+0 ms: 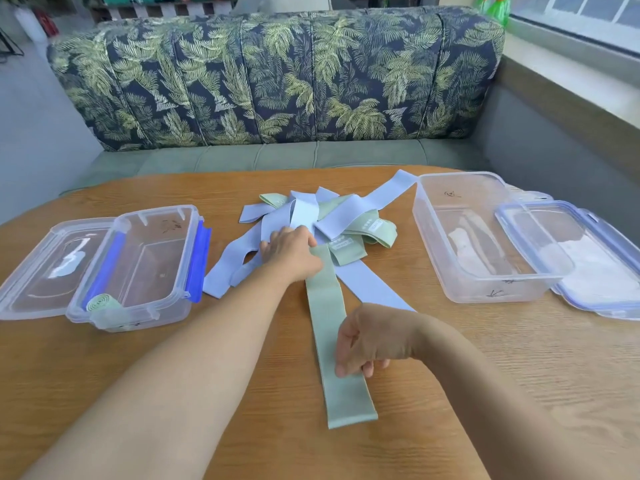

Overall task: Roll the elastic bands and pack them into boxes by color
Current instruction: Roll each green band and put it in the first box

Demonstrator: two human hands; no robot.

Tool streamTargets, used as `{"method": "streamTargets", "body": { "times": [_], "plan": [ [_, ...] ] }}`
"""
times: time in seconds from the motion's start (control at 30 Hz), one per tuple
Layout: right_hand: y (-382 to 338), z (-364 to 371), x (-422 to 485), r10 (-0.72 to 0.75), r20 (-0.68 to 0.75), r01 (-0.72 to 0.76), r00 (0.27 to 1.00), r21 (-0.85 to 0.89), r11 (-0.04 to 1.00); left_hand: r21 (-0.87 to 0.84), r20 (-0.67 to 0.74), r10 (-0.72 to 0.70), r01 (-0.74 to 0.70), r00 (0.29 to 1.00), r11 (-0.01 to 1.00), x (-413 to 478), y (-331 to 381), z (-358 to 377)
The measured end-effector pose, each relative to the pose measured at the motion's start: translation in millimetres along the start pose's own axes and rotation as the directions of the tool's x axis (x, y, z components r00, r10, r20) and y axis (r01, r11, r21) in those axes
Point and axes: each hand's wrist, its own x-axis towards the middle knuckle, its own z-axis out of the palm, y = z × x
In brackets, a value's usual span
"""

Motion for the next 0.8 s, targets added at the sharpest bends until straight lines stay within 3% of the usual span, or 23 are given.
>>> {"method": "streamTargets", "body": {
  "times": [0.1,0.2,0.33,0.47,0.63,0.8],
  "plan": [
    [-2.3,0.6,0.4,-0.019,-0.042,0.021,0.999,0.043,0.999,-0.045,0.003,0.047,-0.046,0.999,0.998,7.2,-1.1,-6.7],
    [-7.2,-0.2,-0.2,-0.059,-0.096,0.068,0.994,0.093,0.993,-0.175,-0.083,0.056,-0.069,0.995,0.982,14.6,-4.2,-9.0],
    [-13.1,3.6,-1.4,-0.054,0.049,0.057,0.997,-0.061,0.996,-0.253,-0.209,0.063,-0.116,0.976,0.96,22.1,-5.6,-8.8],
    [-9.3,7.1,-2.4,-0.085,0.092,0.078,0.992,0.081,0.994,-0.255,-0.282,0.066,-0.141,0.957,0.957,29.3,-4.2,-9.4],
    [-0.1,16.0,4.5,-0.106,0.058,0.095,0.993,0.17,0.981,-0.219,-0.226,0.112,-0.162,0.968,0.962,36.9,1.2,-5.9],
    [1.6,19.1,1.1,-0.113,0.025,0.106,0.993,0.194,0.975,-0.311,-0.161,0.108,-0.155,0.981,0.938,30.4,-1.6,-4.0]
  ]
}}
